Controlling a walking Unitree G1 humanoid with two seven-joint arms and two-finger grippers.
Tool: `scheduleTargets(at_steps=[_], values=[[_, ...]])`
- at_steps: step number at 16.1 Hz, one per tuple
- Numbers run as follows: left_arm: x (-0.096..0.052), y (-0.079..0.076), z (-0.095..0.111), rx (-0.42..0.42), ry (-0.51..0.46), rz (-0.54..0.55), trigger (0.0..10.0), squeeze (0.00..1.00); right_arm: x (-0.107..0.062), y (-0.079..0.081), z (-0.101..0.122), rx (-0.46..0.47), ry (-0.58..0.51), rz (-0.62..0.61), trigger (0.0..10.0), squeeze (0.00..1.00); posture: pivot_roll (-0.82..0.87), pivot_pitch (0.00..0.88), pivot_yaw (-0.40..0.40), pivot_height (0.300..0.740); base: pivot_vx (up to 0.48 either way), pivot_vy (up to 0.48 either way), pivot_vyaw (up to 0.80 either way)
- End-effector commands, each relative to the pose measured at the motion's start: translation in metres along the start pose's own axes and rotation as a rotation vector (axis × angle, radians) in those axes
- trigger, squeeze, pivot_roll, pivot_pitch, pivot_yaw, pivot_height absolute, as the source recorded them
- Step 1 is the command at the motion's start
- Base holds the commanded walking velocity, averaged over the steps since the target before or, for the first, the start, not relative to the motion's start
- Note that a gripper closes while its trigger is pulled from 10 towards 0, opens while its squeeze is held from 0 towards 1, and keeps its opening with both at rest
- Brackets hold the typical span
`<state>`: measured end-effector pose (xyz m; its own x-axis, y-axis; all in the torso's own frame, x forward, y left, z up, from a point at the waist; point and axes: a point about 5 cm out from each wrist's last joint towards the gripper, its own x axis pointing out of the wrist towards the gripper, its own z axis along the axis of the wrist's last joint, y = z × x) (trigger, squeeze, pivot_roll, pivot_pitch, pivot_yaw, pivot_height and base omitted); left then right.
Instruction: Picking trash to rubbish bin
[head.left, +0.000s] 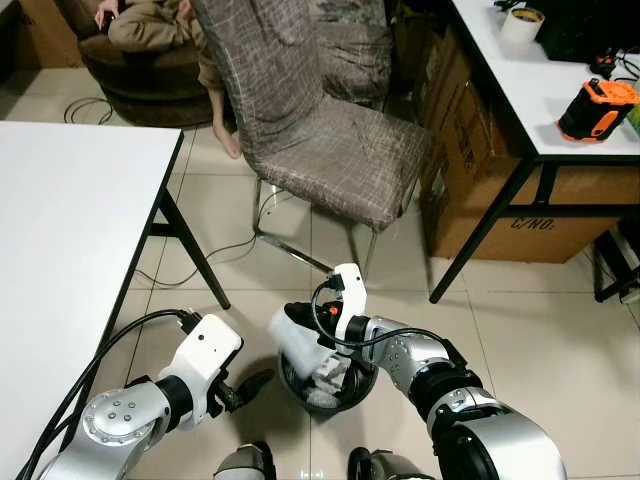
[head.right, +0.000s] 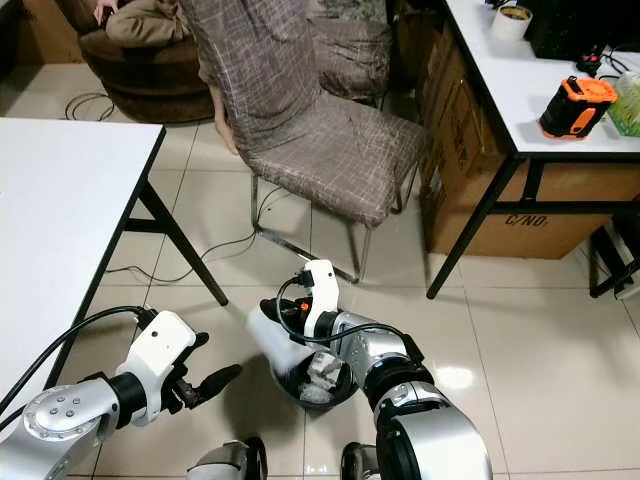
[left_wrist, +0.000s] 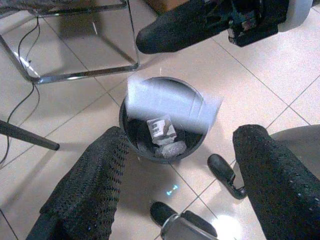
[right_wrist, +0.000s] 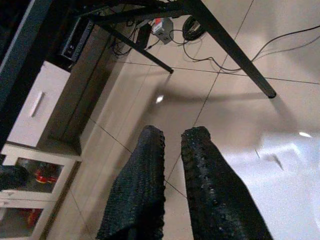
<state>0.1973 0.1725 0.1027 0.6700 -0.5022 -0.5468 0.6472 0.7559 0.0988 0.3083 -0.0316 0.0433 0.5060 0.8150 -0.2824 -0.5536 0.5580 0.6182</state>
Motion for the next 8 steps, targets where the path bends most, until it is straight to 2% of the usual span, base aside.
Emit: scheduleTargets(at_steps=[1, 7, 8], values=[[-0.0019, -0.0018, 0.0029, 0.003, -0.007, 0.003, 10.0, 0.0, 0.0077, 0.0095, 0.0032, -0.002, -0.007, 0.042, 10.0, 1.0, 0.03, 0.212, -0.018, 0.74, 0.0, 0.0, 0.0], [-0.0013, -0.0039, 0.0019, -0.006, -0.006, 0.013, 10.0, 0.0, 0.0065, 0.0072, 0.0048, -0.023, -0.013, 0.026, 10.0, 1.0, 0.02, 0.206, -0.018, 0.74, 0.0, 0.0, 0.0], [0.0042, -0.0015, 0.0074, -0.015, -0.053, 0.049, 10.0, 0.0, 0.0028, 0.0031, 0.005, -0.071, -0.031, 0.001, 10.0, 1.0, 0.02, 0.198, -0.019, 0.74, 0.0, 0.0, 0.0]])
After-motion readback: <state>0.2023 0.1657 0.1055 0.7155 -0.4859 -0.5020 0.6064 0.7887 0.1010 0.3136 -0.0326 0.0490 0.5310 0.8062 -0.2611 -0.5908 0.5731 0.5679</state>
